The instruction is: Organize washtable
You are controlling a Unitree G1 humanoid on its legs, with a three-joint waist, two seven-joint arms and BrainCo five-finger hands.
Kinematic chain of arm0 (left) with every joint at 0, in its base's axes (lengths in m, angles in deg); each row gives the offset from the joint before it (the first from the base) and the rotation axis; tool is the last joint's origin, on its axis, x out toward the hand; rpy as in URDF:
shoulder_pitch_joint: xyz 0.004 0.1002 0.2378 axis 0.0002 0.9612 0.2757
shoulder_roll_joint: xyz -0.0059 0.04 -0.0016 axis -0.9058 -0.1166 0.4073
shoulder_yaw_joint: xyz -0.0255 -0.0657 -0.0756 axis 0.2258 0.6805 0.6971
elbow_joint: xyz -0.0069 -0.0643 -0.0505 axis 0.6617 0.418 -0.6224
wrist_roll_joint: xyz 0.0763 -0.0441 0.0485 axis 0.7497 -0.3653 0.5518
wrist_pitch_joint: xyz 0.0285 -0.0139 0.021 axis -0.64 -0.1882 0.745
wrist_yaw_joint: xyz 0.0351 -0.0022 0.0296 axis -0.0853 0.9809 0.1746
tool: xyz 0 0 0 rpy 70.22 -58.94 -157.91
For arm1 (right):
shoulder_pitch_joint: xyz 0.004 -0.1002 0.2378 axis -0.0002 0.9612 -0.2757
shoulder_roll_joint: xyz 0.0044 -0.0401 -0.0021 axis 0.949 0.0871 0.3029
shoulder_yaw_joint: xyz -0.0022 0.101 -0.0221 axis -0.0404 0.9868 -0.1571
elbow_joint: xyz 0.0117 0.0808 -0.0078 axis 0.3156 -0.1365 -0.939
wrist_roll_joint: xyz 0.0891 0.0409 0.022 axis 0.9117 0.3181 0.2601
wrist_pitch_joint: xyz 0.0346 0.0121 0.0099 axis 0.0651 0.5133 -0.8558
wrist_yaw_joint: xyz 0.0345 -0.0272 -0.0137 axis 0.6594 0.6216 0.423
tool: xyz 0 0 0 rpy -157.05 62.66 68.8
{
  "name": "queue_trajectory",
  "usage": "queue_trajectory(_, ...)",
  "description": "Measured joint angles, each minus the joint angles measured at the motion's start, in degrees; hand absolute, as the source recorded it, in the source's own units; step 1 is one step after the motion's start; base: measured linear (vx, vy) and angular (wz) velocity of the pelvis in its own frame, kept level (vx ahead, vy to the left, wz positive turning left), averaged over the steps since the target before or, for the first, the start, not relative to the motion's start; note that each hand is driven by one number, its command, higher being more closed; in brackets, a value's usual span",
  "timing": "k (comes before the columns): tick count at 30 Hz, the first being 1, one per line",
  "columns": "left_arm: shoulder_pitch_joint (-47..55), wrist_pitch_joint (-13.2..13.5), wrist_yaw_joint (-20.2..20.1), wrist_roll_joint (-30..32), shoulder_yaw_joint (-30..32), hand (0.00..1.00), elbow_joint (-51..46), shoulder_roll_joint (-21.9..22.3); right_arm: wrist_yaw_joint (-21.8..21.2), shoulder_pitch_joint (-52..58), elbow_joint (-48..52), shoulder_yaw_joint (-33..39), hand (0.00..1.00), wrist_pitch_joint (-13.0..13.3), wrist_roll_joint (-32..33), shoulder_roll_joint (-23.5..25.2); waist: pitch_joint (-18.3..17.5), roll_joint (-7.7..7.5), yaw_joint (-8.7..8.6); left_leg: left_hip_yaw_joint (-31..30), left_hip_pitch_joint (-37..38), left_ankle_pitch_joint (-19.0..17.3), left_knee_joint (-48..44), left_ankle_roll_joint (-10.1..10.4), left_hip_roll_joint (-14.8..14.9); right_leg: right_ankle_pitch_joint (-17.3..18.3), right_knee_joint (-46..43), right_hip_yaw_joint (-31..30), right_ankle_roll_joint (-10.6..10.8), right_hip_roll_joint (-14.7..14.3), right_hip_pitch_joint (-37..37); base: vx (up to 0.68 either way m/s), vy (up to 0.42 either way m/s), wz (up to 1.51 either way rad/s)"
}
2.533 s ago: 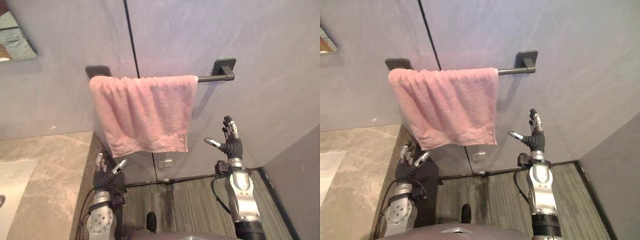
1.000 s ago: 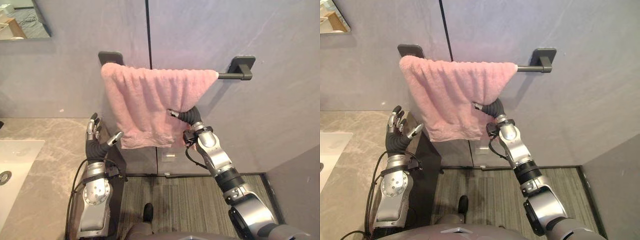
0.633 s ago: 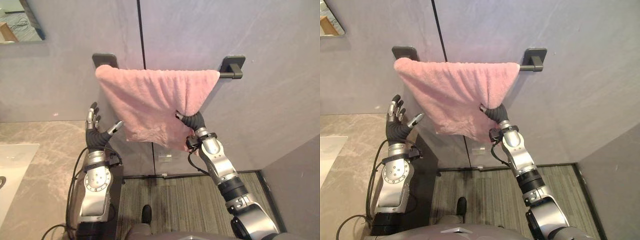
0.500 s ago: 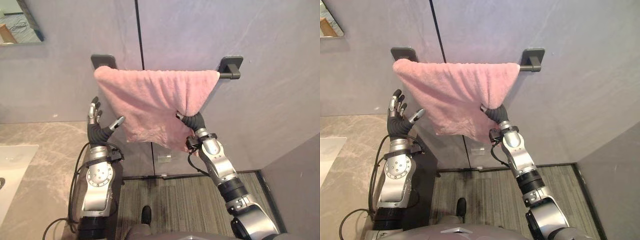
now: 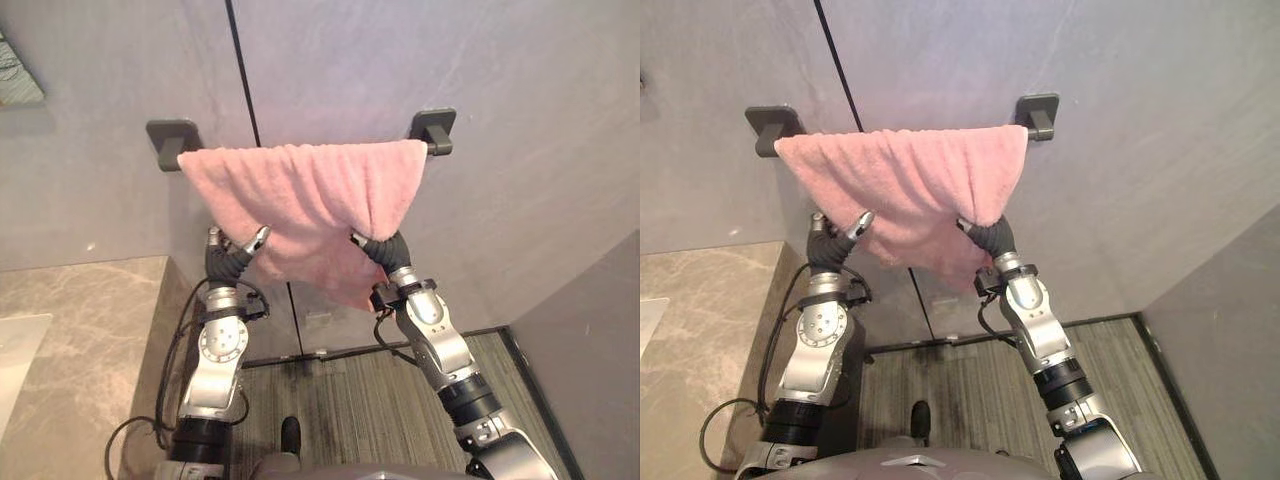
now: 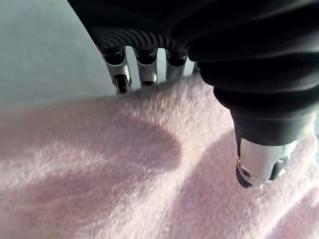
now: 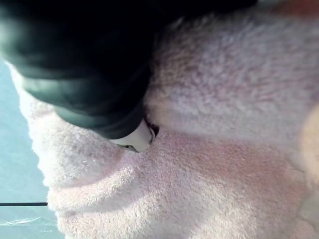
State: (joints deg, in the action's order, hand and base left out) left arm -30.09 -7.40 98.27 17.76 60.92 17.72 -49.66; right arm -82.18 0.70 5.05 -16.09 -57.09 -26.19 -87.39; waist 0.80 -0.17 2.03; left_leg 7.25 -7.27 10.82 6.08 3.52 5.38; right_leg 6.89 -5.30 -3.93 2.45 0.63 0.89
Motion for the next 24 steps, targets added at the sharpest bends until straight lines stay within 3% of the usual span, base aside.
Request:
queue_trajectory(15, 0.1, -0.1, -0.1, 0.4, -0.3, 1.00, 1.2, 0.5, 0.0, 3.4, 2.3, 0.2, 1.00, 0.4, 0.2, 1.0, -1.7, 0.15, -0.21, 0.3, 0.6, -0.2, 0.0, -0.2, -0.2, -0.4, 0.7, 0.0, 0.2, 0.2, -0.9, 0.00, 0.001, -0.01)
queue_trajectory(23, 0.5, 0.1, -2.9, 2.9, 1.0, 1.00, 1.4, 1.2, 0.0, 2.5, -0.9, 3.3, 1.00, 0.2, -1.3, 1.8, -2.3, 0.92, -0.09, -0.3, 0.7, -0.4, 0.0, -0.1, -0.2, -0.4, 0.8, 0.5, 0.2, 0.2, -1.1, -0.01, 0.003, 0.03)
queue_trajectory(24, 0.5, 0.2, -3.3, 3.0, 1.0, 1.00, 1.8, 1.2, 0.0, 2.0, -1.4, 4.1, 1.00, -0.2, -3.9, 1.7, -2.3, 0.92, -0.02, -0.3, 0.7, -0.4, 0.0, -0.1, -0.2, -0.4, 0.8, 0.5, 0.2, 0.2, -1.1, 0.00, 0.000, 0.00)
